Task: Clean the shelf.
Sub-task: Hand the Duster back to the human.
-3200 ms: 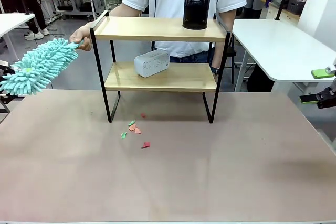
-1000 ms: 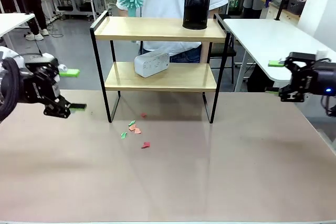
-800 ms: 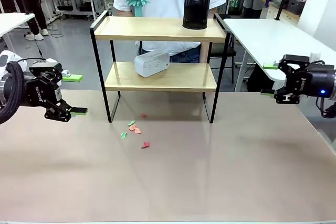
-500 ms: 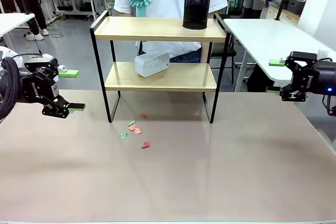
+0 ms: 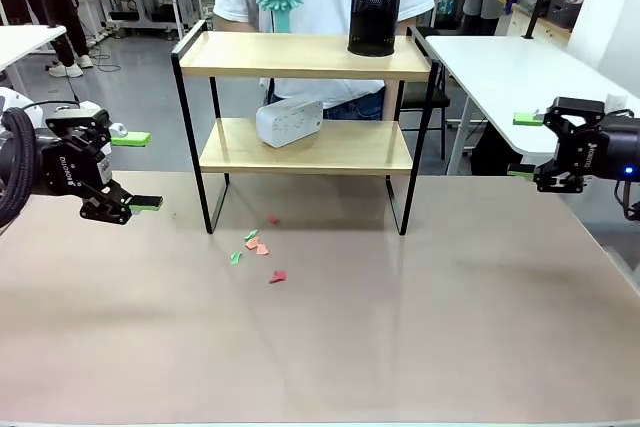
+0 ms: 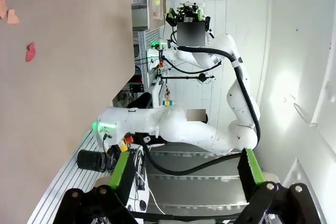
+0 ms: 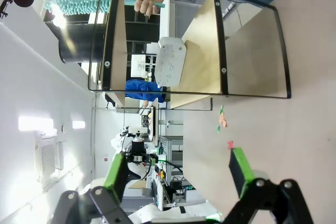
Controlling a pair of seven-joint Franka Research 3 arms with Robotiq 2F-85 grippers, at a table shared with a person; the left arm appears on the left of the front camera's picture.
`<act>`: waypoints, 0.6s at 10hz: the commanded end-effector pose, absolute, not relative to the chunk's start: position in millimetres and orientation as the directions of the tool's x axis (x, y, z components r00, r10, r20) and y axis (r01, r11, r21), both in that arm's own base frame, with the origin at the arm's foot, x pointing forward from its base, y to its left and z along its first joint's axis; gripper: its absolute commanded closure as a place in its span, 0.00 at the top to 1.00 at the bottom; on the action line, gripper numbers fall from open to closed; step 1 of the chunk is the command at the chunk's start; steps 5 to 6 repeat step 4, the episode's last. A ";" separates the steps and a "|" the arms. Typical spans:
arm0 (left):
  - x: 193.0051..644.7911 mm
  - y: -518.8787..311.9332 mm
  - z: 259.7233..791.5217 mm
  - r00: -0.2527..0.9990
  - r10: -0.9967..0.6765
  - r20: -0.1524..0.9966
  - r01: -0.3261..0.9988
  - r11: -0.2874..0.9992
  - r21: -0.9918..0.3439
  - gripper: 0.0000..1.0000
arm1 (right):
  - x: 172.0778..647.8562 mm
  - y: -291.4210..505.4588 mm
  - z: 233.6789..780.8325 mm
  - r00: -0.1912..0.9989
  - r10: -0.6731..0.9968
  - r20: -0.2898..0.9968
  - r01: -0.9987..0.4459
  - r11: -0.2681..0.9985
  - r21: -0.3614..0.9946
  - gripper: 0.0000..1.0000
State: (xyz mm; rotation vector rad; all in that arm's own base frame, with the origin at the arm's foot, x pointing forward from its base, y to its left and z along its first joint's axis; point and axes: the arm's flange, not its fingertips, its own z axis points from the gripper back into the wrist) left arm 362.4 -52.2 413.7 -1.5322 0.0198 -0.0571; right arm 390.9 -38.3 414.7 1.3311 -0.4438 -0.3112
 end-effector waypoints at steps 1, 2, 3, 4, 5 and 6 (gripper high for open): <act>361.3 -53.3 415.3 0.998 -0.046 0.038 0.039 0.013 -0.999 1.00 | 389.0 -39.5 415.6 0.882 -0.451 0.134 -0.037 0.219 0.975 1.00; 361.3 -53.3 415.3 0.998 -0.046 0.038 0.039 0.013 -0.999 1.00 | 389.0 -39.5 415.6 0.882 -0.451 0.134 -0.037 0.219 0.975 1.00; 361.3 -53.3 415.3 0.998 -0.046 0.038 0.039 0.013 -0.999 1.00 | 389.0 -39.5 415.6 0.882 -0.451 0.134 -0.037 0.219 0.975 1.00; 361.3 -53.3 415.3 0.998 -0.046 0.038 0.039 0.013 -0.999 1.00 | 389.0 -39.5 415.6 0.882 -0.451 0.134 -0.037 0.219 0.975 1.00; 361.3 -53.3 415.3 0.998 -0.046 0.038 0.039 0.013 -0.999 1.00 | 389.0 -39.5 415.6 0.882 -0.451 0.134 -0.037 0.219 0.975 1.00; 361.3 -53.3 415.3 0.998 -0.046 0.038 0.039 0.013 -0.999 1.00 | 389.0 -39.5 415.6 0.882 -0.451 0.134 -0.037 0.219 0.975 1.00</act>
